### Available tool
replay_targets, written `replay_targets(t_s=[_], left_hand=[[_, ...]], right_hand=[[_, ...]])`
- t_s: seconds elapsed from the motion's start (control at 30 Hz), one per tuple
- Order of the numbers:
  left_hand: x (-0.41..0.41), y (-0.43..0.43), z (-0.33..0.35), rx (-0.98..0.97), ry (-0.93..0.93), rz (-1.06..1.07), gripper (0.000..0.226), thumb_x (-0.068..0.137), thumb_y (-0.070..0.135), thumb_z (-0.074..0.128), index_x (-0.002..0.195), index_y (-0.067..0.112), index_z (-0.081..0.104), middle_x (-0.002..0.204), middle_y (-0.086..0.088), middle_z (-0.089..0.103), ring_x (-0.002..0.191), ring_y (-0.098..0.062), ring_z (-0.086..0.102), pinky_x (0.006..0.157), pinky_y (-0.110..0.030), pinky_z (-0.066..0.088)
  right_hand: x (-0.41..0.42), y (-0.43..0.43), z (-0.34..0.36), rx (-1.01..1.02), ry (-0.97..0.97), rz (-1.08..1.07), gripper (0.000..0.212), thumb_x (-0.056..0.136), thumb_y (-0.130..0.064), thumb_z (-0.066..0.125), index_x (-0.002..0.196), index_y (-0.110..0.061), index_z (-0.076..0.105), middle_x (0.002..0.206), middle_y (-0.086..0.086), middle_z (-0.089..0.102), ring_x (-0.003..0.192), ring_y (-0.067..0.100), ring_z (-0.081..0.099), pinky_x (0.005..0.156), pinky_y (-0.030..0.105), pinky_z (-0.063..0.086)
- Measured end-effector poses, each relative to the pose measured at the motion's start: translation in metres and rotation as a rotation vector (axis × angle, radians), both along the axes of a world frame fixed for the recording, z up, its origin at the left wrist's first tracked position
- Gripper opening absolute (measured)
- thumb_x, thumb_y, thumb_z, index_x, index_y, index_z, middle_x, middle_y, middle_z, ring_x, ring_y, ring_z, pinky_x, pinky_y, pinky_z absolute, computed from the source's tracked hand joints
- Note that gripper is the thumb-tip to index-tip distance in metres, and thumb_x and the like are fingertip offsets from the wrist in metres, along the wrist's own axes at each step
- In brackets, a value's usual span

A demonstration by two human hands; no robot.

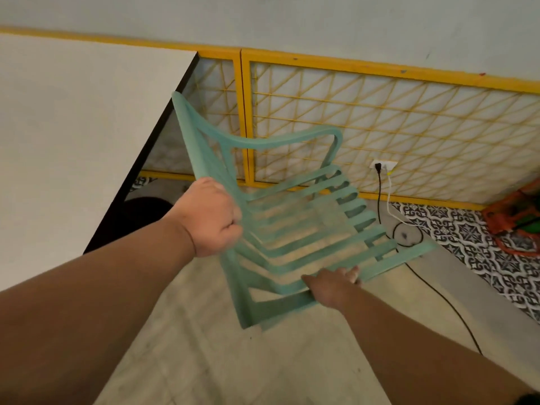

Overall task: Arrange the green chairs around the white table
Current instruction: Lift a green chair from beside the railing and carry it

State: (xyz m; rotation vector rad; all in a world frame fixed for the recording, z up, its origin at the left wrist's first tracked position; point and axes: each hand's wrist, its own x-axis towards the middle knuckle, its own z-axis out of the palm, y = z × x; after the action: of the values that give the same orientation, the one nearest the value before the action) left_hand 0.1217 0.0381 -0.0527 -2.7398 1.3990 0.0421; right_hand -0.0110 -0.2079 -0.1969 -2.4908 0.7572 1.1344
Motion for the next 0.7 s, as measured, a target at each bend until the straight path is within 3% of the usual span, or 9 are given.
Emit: replay_targets(t_s=[0.1, 0.17, 0.2, 0.27, 0.3, 0.37, 0.43, 0.57, 0.7], left_hand=[[-0.001, -0.001, 0.003, 0.006, -0.011, 0.006, 0.035, 0.073, 0.039, 0.037, 0.048, 0.016, 0.03, 0.046, 0.001, 0.039, 0.054, -0.023, 0.038, 0.07, -0.037, 0.036], [-0.003, -0.003, 0.006, 0.012, -0.019, 0.021, 0.036, 0.073, 0.037, 0.041, 0.046, 0.017, 0.028, 0.045, 0.003, 0.036, 0.051, -0.017, 0.033, 0.072, -0.037, 0.036], [-0.002, -0.003, 0.006, 0.019, -0.021, 0.028, 0.036, 0.073, 0.036, 0.042, 0.045, 0.017, 0.03, 0.045, 0.003, 0.037, 0.052, -0.013, 0.033, 0.073, -0.037, 0.036], [-0.003, -0.005, 0.009, 0.063, -0.014, 0.05, 0.035, 0.076, 0.036, 0.038, 0.045, 0.018, 0.037, 0.047, 0.003, 0.043, 0.055, -0.014, 0.038, 0.077, -0.037, 0.038], [-0.003, -0.006, 0.01, 0.078, -0.015, 0.059, 0.036, 0.076, 0.036, 0.035, 0.046, 0.018, 0.04, 0.048, 0.004, 0.045, 0.057, -0.015, 0.041, 0.079, -0.038, 0.038], [-0.004, -0.005, 0.009, 0.081, -0.023, 0.058, 0.036, 0.076, 0.037, 0.033, 0.046, 0.019, 0.042, 0.049, 0.004, 0.047, 0.059, -0.017, 0.044, 0.08, -0.037, 0.038], [-0.004, -0.005, 0.009, 0.075, -0.034, 0.055, 0.036, 0.077, 0.037, 0.032, 0.047, 0.02, 0.043, 0.05, 0.004, 0.047, 0.06, -0.017, 0.045, 0.081, -0.038, 0.038], [-0.006, -0.003, 0.005, 0.037, -0.055, 0.054, 0.036, 0.075, 0.038, 0.029, 0.046, 0.019, 0.039, 0.048, 0.003, 0.044, 0.057, -0.016, 0.041, 0.08, -0.038, 0.039], [-0.01, -0.004, 0.006, 0.049, -0.057, 0.076, 0.037, 0.074, 0.039, 0.023, 0.047, 0.019, 0.037, 0.049, 0.003, 0.043, 0.056, -0.015, 0.037, 0.082, -0.039, 0.042]], right_hand=[[0.0, 0.041, 0.023, 0.234, -0.179, -0.237, 0.059, 0.1, -0.055, 0.029, 0.137, -0.02, 0.058, 0.139, 0.022, 0.055, 0.131, 0.046, 0.048, 0.111, 0.06, 0.036], [-0.006, 0.065, 0.05, 0.418, -0.304, -0.311, 0.053, 0.101, -0.055, 0.033, 0.113, -0.02, 0.072, 0.107, 0.01, 0.069, 0.104, 0.03, 0.063, 0.097, 0.044, 0.048], [-0.013, 0.077, 0.063, 0.508, -0.343, -0.378, 0.052, 0.101, -0.058, 0.039, 0.09, -0.025, 0.077, 0.087, 0.001, 0.068, 0.087, 0.021, 0.062, 0.088, 0.037, 0.047], [-0.025, 0.094, 0.08, 0.595, -0.426, -0.328, 0.053, 0.102, -0.056, 0.047, 0.058, -0.038, 0.072, 0.067, -0.005, 0.055, 0.071, 0.012, 0.053, 0.089, 0.038, 0.038], [-0.03, 0.101, 0.088, 0.623, -0.457, -0.275, 0.052, 0.103, -0.051, 0.049, 0.057, -0.041, 0.071, 0.067, -0.003, 0.05, 0.066, 0.004, 0.051, 0.093, 0.039, 0.034], [-0.039, 0.105, 0.082, 0.616, -0.569, -0.266, 0.042, 0.103, -0.04, 0.051, 0.075, -0.02, 0.074, 0.07, -0.002, 0.045, 0.064, -0.006, 0.05, 0.107, 0.044, 0.031], [-0.04, 0.1, 0.078, 0.485, -0.6, -0.114, 0.043, 0.095, -0.042, 0.052, 0.086, -0.001, 0.062, 0.076, -0.003, 0.046, 0.072, -0.006, 0.05, 0.115, 0.05, 0.027], [-0.035, 0.093, 0.067, 0.456, -0.437, 0.037, 0.028, 0.077, -0.039, 0.031, 0.082, -0.029, 0.057, 0.077, -0.015, 0.041, 0.092, 0.017, 0.042, 0.11, 0.049, 0.034], [-0.034, 0.091, 0.058, 0.433, -0.471, -0.034, 0.041, 0.075, -0.043, 0.033, 0.084, -0.019, 0.065, 0.08, -0.006, 0.05, 0.093, 0.02, 0.044, 0.106, 0.045, 0.031]])
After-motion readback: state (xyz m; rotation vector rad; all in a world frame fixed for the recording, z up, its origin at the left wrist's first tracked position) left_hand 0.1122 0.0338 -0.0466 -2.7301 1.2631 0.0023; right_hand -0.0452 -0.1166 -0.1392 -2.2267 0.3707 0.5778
